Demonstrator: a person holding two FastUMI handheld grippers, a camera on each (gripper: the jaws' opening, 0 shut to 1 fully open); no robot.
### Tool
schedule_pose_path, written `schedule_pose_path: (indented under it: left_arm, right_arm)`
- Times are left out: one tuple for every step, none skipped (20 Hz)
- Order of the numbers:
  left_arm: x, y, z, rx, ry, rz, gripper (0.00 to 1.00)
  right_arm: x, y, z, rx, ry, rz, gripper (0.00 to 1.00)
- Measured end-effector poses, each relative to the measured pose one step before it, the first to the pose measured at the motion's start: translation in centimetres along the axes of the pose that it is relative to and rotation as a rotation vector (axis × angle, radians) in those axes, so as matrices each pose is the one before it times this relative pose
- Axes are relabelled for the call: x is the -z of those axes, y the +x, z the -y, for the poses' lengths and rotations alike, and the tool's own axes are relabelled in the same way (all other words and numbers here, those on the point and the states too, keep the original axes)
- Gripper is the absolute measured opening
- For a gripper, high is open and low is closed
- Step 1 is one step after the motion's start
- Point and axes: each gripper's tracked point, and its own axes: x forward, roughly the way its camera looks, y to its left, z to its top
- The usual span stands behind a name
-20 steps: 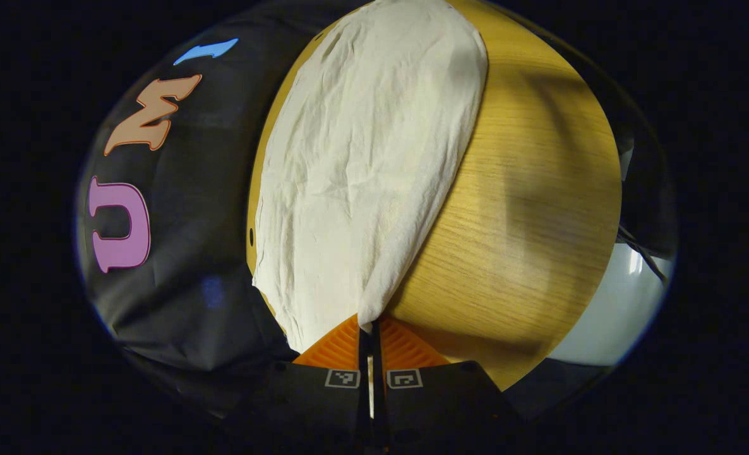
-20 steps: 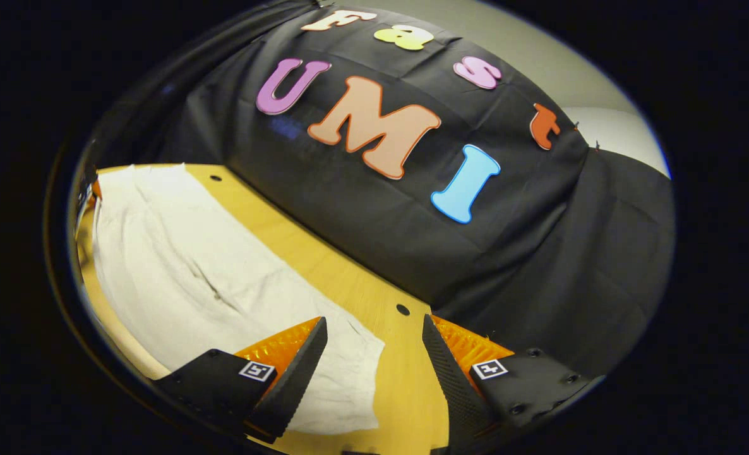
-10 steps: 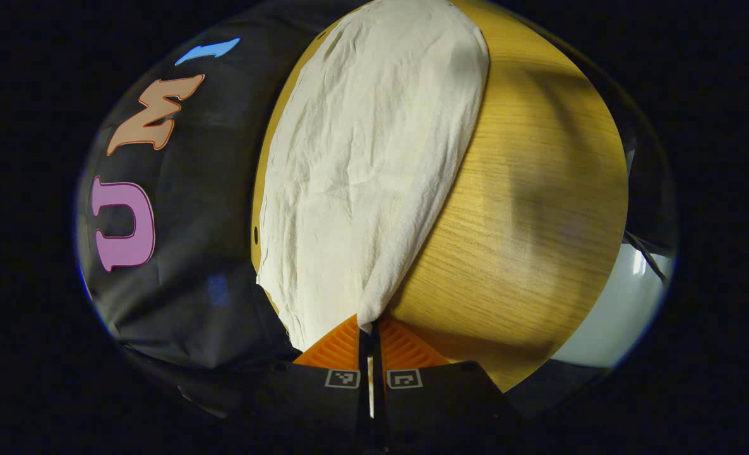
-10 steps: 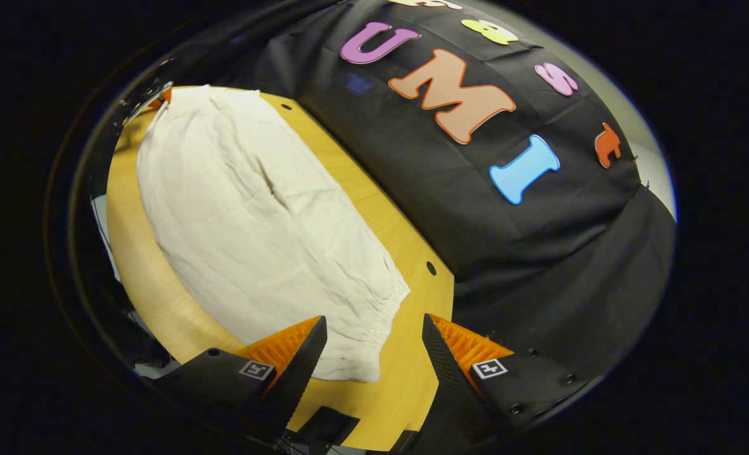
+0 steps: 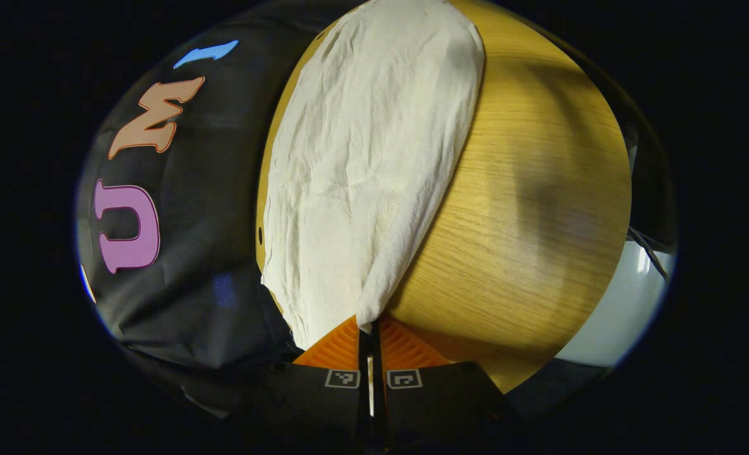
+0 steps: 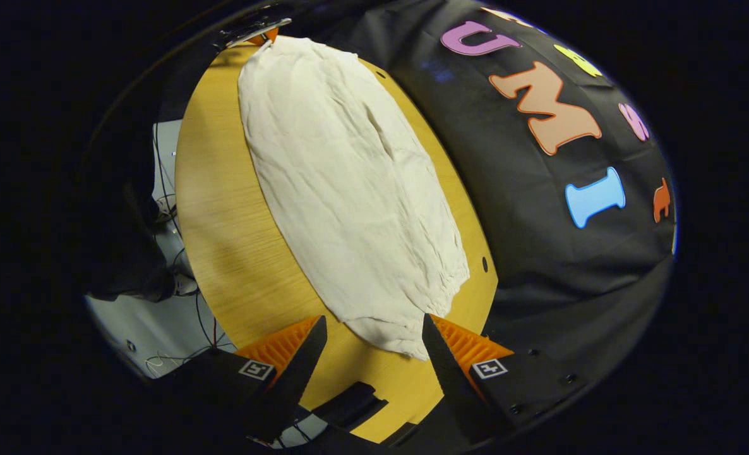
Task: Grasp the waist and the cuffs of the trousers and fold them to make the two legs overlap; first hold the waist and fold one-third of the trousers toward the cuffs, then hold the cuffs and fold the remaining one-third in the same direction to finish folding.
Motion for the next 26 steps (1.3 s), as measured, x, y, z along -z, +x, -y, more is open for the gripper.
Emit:
schedule_pose_path:
  left_arm:
    - [0.031,0.068,0.019,-0.00209,0.00054,-0.00104,0.01]
    - [0.023,-0.003,-0.034,-0.00135,0.00056,-0.00036,0.01]
    - [-0.017,0.010,0.009,-0.00096,0.00051,-0.00094,0.01]
    - [0.023,0.008,0.012,-0.00018,-0.00081,-0.00035,0.01]
    - [0.020,0.044,0.000,-0.00054,0.00066,0.00046,0.01]
    - [-0.022,0.028,-0.008,-0.00156,0.00050,0.00042,0.01]
    - [-0.051,-0.032,0.014,-0.00194,0.00131,0.00065,0.01]
    - [0.030,0.048,-0.039,-0.00033,0.00103,0.00096,0.01]
    - [-0.066,0.049,0.007,-0.00040,0.00031,-0.00040,0.01]
    - [0.053,-0.027,0.020,-0.00071,0.00011,-0.00018,0.01]
    - [-0.022,0.001,0.021,-0.00044,0.00115,-0.00082,0.01]
    - [0.016,-0.023,-0.026,-0.00027,0.00142,-0.00010,0.01]
    - [0.007,0.015,0.040,-0.00021,0.00050,0.00076,0.01]
    - [0.052,0.039,-0.024,-0.00073,-0.00024,0.00025,0.01]
    - [-0.050,-0.007,0.021,-0.00165,0.00030,0.00010,0.01]
    - [0.039,-0.018,-0.005,-0.00152,0.00052,-0.00035,0.01]
    - [-0.014,-0.030,0.026,-0.00053,0.00090,0.00052,0.02]
    - [0.022,0.038,-0.030,0.00008,-0.00156,0.00002,0.01]
    - [-0.003,0.000,0.015,0.00118,-0.00278,-0.00007,0.01]
    - [-0.029,0.010,-0.068,0.00328,-0.00948,0.00518,0.01]
    - [0.048,-0.011,-0.027,0.00787,-0.01588,0.00097,0.01]
    - [0.143,0.089,0.002,0.01226,-0.01829,-0.00567,0.00]
    - [-0.007,-0.152,-0.072,0.01787,-0.02702,-0.00753,0.00]
    - [-0.073,-0.088,-0.246,0.00275,-0.02684,-0.00406,0.00]
    - [-0.154,-0.131,-1.246,-0.02828,-0.01599,-0.00650,0.00]
    - [-0.128,-0.403,-2.081,-0.04061,-0.01488,-0.01772,0.00]
  right_arm:
    - [-0.096,0.226,-0.444,-0.01009,-0.01972,-0.00145,0.98]
    - [-0.099,0.226,-0.331,-0.01276,-0.02007,-0.00070,0.98]
    - [-0.123,0.230,-0.495,-0.01471,-0.01786,-0.00084,0.98]
    - [-0.206,0.511,-0.471,-0.01360,-0.03385,0.00608,0.98]
    - [-0.010,0.279,0.069,0.00258,-0.01419,0.00569,0.94]
    - [-0.302,0.542,0.207,0.00362,-0.01438,0.00681,0.92]
    - [-0.146,0.578,0.283,0.00742,-0.00969,0.00326,0.88]
    - [0.008,0.467,0.173,0.00737,-0.00475,0.00131,0.84]
    - [-0.173,0.297,0.421,0.01351,-0.00404,0.00138,0.82]
    - [-0.005,0.616,0.180,0.00274,0.00276,-0.00330,0.81]
    - [0.102,0.545,0.212,0.00416,0.00375,-0.00473,0.81]
    - [-0.104,0.388,0.367,0.00965,0.00296,-0.00457,0.72]
    - [-0.067,0.362,0.328,0.00450,0.00476,-0.00626,0.72]
    - [0.164,0.417,-0.325,-0.01333,0.01140,-0.01010,0.73]
    - [0.019,0.307,0.196,0.00249,0.00333,-0.00786,0.65]
    - [-0.112,0.143,-0.151,-0.00763,-0.00128,-0.00631,0.56]
    - [0.177,0.299,-0.502,-0.00993,-0.00156,-0.00981,0.56]
    - [-0.001,0.103,-0.315,-0.00711,-0.01290,-0.00833,0.41]
    - [-0.344,0.115,0.075,0.01133,-0.02739,0.00151,0.19]
    - [0.544,-0.183,0.030,-0.02073,0.05628,-0.01072,0.10]
    - [0.280,0.238,-0.130,-0.01991,0.05175,-0.01116,0.10]
    - [-0.057,-0.134,0.379,0.00324,0.02065,-0.00566,0.10]
    - [-0.310,-0.224,0.801,0.01991,-0.00931,0.00735,0.10]
    - [-0.433,-0.461,0.644,0.02160,-0.01521,0.01828,0.10]
    - [-0.363,-0.473,0.486,0.01336,0.00280,0.01567,0.10]
    - [-0.386,-0.409,1.267,0.02695,0.01603,0.02223,0.10]
